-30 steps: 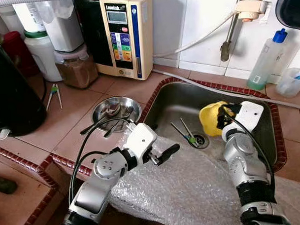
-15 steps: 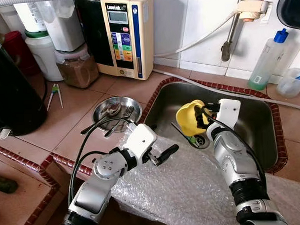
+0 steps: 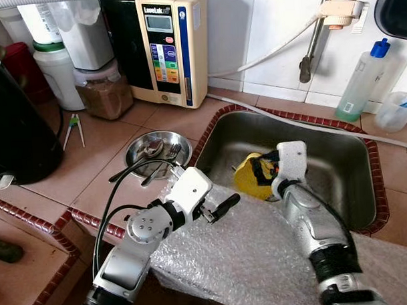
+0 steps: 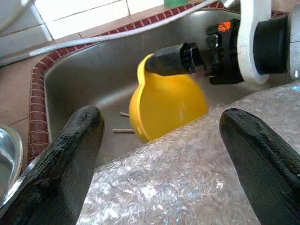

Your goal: Kitchen organization

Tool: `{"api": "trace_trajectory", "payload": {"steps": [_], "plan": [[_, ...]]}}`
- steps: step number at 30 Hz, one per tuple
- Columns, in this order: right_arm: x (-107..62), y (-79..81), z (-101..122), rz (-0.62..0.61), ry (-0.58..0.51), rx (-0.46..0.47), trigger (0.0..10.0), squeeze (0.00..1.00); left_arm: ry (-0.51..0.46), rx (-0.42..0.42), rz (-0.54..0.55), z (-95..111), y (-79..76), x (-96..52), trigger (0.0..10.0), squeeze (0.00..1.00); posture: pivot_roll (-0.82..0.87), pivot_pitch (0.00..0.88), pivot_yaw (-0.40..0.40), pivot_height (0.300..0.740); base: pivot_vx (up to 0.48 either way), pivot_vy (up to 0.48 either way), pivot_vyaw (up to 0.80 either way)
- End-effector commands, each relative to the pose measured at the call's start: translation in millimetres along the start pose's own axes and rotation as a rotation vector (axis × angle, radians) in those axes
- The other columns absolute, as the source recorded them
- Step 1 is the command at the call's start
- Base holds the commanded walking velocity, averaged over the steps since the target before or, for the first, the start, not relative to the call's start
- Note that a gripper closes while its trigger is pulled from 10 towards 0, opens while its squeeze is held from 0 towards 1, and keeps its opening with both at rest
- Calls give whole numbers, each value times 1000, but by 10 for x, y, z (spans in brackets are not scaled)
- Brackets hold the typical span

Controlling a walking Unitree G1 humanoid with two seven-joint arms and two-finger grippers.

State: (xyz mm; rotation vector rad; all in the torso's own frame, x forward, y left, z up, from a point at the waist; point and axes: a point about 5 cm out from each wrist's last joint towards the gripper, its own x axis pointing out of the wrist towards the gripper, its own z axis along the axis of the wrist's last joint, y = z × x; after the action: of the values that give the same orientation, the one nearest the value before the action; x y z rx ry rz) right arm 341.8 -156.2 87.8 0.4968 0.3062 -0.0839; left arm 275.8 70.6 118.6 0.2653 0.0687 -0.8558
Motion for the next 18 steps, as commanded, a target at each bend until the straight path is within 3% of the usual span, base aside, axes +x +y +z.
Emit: {"api": "trace_trajectory", "payload": {"steps": [1,2,3,4,5,6,7,9,10,11,12,14,15,16,18], "plan": [[12,-131,62,-67,6,128,10000,1000,6,15,19,8,25,2,10000,1000,-29,0,52,740,0,0,0],[-1,-134,109,-31,-31,-40,10000,1000,7,16,22,6,21,2,10000,1000,-30,0,51,740,0,0,0],[-1,-134,109,-31,-31,-40,10000,1000,7,16,22,6,21,2,10000,1000,-30,0,51,740,0,0,0],[-19,-95,186,-1,-91,-279,10000,1000,8,14,24,2,21,2,10000,1000,-30,0,51,740,0,0,0],[-19,-95,186,-1,-91,-279,10000,1000,8,14,24,2,21,2,10000,1000,-30,0,51,740,0,0,0],[-36,-51,245,23,-144,-489,10000,1000,8,5,28,-1,28,-1,10000,1000,-33,0,51,740,0,0,0],[-40,-37,255,34,-155,-536,10000,1000,6,4,30,1,31,-1,10000,1000,-33,0,51,740,0,0,0],[-43,17,239,96,-139,-488,10000,1000,-4,-2,46,18,53,3,10000,1000,-34,0,52,740,0,0,0],[-34,42,232,115,-95,-254,10000,1000,-9,4,65,32,76,7,10000,1000,-34,0,52,740,0,0,0],[-29,69,205,144,-47,-91,10000,1000,-14,9,80,42,97,12,10000,1000,-34,0,52,740,0,0,0],[-27,87,165,170,-7,-59,10000,1000,-17,12,90,50,112,14,10000,1000,-34,0,51,740,0,0,0],[-28,67,140,159,-23,-321,10000,1000,-20,13,101,55,130,15,10000,1000,-34,0,51,740,0,0,0],[-34,50,148,141,-64,-562,10000,1000,-19,21,110,55,139,13,10000,1000,-33,0,48,740,0,0,0],[-42,47,148,138,-98,-717,10000,1000,-18,27,117,55,145,11,10000,1000,-33,0,48,740,0,0,0],[-47,84,119,179,-49,-316,10000,1000,-18,27,122,51,146,8,10000,1000,-31,0,49,740,0,0,0]]}}
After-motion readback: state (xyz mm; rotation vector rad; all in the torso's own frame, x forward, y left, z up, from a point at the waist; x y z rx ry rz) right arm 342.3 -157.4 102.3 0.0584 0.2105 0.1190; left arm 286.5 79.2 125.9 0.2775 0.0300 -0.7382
